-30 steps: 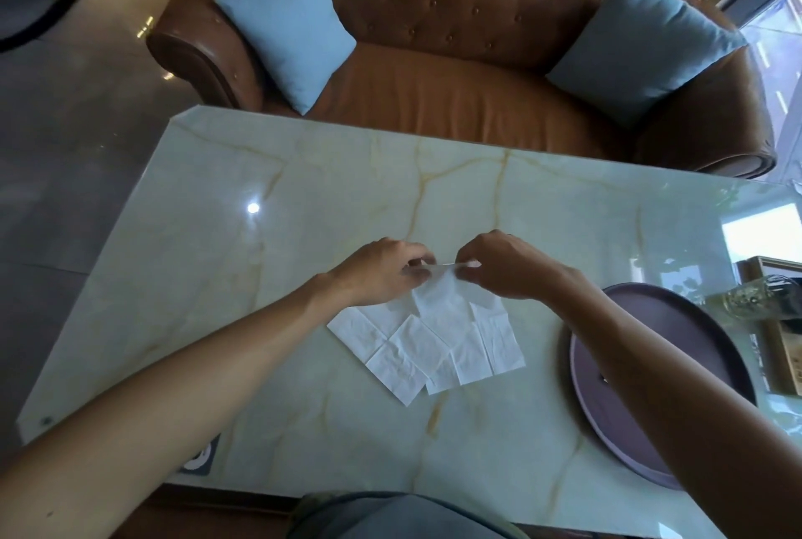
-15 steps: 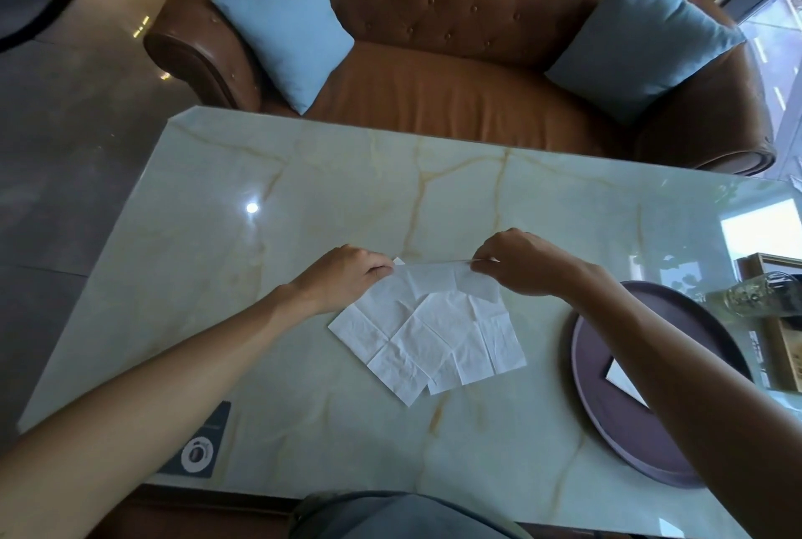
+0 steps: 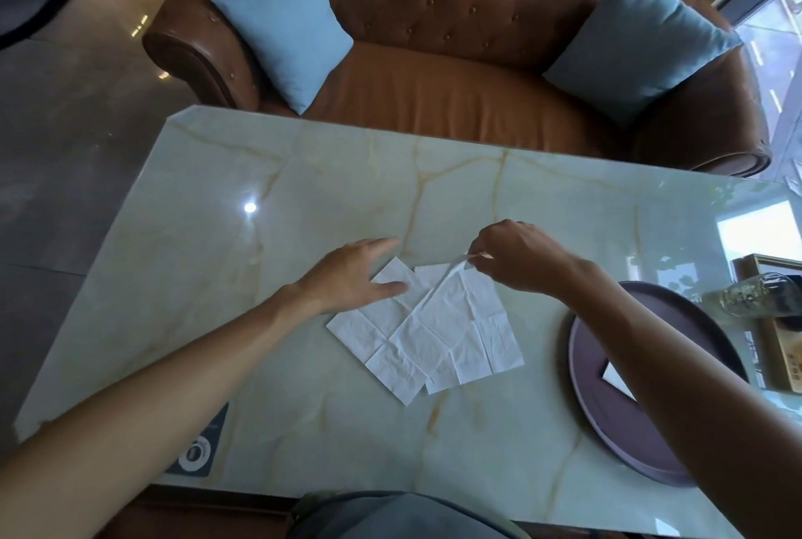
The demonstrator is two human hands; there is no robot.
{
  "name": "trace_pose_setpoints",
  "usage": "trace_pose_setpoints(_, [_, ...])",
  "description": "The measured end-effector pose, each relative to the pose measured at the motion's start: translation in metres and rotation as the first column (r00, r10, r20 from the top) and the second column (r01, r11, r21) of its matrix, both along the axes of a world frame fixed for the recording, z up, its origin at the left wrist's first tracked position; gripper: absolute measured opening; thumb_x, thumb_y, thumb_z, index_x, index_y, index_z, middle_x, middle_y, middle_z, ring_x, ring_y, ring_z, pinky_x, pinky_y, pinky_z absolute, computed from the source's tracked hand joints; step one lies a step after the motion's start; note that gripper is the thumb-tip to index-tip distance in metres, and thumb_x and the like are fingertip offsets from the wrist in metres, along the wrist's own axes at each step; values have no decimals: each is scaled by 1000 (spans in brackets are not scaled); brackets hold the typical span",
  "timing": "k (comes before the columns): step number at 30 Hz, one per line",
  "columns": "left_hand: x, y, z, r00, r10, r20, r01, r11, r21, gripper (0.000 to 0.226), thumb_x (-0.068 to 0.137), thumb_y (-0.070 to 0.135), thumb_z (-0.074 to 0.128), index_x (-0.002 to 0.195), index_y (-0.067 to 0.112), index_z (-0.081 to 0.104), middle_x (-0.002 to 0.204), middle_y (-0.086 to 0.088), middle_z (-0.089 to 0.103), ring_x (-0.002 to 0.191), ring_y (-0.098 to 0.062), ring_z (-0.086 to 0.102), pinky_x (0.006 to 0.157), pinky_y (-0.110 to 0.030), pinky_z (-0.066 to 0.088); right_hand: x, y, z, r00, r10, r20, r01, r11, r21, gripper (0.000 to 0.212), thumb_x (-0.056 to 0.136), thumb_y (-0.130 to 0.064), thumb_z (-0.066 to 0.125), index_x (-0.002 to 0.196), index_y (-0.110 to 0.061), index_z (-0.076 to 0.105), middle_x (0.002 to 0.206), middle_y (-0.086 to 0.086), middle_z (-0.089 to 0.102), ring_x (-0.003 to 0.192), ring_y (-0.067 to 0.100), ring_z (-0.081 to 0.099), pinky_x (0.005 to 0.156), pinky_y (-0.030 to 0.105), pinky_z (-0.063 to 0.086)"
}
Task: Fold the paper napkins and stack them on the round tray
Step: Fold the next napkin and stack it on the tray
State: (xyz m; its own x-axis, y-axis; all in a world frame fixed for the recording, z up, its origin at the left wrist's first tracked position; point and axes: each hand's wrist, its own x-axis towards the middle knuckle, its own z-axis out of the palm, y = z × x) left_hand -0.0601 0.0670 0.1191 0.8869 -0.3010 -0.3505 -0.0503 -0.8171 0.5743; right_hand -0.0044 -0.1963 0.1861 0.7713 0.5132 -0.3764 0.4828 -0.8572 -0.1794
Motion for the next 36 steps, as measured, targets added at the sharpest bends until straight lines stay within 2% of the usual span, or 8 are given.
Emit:
trace_pose_setpoints(4, [7, -64, 14, 1000, 11, 26, -8, 995, -103, 75, 91, 53, 65, 154, 24, 38, 155, 3, 48, 137, -17, 50, 111, -37, 42, 0, 2, 2, 1000, 16, 25, -16, 1000, -23, 26, 95, -24, 51, 96, -16, 76, 99, 1, 77, 94, 26, 70, 83, 37, 53])
trace_pose_setpoints(10, [9, -93, -4, 993, 112, 44, -100, 969, -226, 26, 103, 19, 46, 96, 5, 66, 83, -11, 70, 77, -30, 63, 65, -37, 44, -4, -1, 6, 998, -10, 55, 12, 999, -43, 29, 93, -30, 51, 86, -14, 74, 88, 4, 76, 83, 27, 69, 79, 40, 55])
trace_pose_setpoints(14, [12, -91, -5, 960, 231, -161, -277, 870, -407, 30, 97, 10, 46, 100, 17, 74, 92, -2, 75, 80, -14, 65, 67, -27, 47, -21, -10, 19, 950, -72, -305, 108, 989, 102, 29, 89, -56, 65, 89, -31, 80, 87, -13, 77, 82, 6, 71, 74, 25, 53])
trace_pose_setpoints(19, [14, -81, 5, 857, 130, -500, -459, 636, -621, 36, 101, 4, 45, 121, 15, 72, 120, -11, 73, 103, -19, 70, 90, -34, 55, -5, -31, 13, 964, -264, 21, 247, 924, 293, 28, 96, -37, 63, 113, -18, 74, 114, 1, 72, 107, 22, 66, 92, 35, 49])
trace_pose_setpoints(22, [15, -80, 12, 830, 74, -553, -493, 561, -665, 39, 101, 1, 41, 121, 13, 71, 119, -10, 74, 105, -21, 70, 92, -35, 55, -1, -30, 7, 971, -226, -73, 236, 950, 202, 41, 95, -39, 64, 132, -21, 63, 136, -1, 64, 125, 19, 58, 107, 36, 43])
trace_pose_setpoints(25, [15, -76, 17, 805, 46, -591, -534, 491, -688, 43, 99, 2, 35, 124, 9, 69, 116, -12, 71, 101, -21, 68, 87, -30, 54, -2, -27, 1, 963, -217, -157, 251, 934, 254, 19, 94, -26, 67, 109, -19, 75, 109, -2, 76, 104, 18, 70, 94, 34, 53])
trace_pose_setpoints(29, [18, -72, 19, 799, 68, -597, -542, 510, -668, 37, 98, 34, 48, 122, 13, 65, 108, -8, 72, 90, -17, 68, 79, -27, 52, 0, -25, -5, 956, -249, -154, 285, 908, 307, 15, 87, -11, 64, 84, -17, 78, 73, -10, 71, 78, 18, 71, 78, 38, 58])
trace_pose_setpoints(36, [10, -79, -13, 853, 313, -417, -514, 634, -577, 21, 102, -1, 49, 113, -5, 66, 96, -18, 74, 83, -20, 75, 80, -30, 63, -2, -26, -27, 944, -267, -194, 319, 889, 328, 14, 92, -10, 63, 91, -11, 77, 87, -1, 77, 80, 15, 69, 76, 27, 50])
